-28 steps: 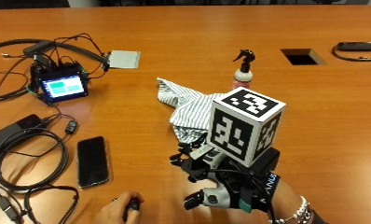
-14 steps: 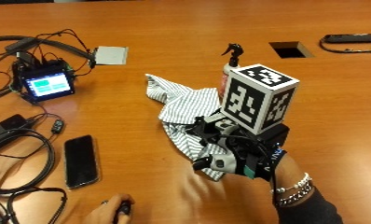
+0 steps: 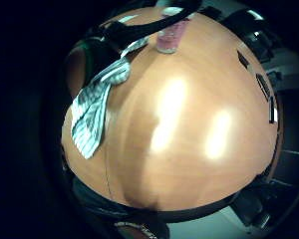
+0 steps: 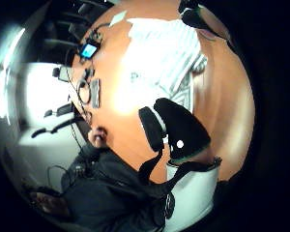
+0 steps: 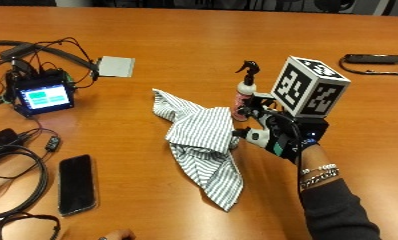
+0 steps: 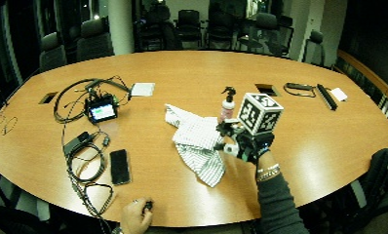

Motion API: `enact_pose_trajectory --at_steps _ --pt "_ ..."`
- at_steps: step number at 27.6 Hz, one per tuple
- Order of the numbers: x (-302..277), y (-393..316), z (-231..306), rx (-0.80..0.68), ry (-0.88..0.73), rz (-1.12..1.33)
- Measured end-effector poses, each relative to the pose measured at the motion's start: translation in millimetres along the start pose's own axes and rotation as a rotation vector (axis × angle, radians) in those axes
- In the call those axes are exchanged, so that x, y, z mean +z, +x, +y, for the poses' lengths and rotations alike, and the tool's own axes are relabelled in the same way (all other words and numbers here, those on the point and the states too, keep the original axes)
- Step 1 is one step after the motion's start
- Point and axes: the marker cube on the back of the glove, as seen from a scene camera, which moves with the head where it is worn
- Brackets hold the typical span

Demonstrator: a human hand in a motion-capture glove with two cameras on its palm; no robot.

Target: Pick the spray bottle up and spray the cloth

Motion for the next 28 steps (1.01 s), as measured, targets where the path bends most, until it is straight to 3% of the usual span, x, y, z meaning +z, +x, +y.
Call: enact_pose_trajectory --at_steps 15,22,28 --pt "18 75 -24 0.39 0.282 -0.236" --pt "30 70 -50 0.415 0.337 -0.623" --pt "42 63 -64 0.325 0.448 -0.703"
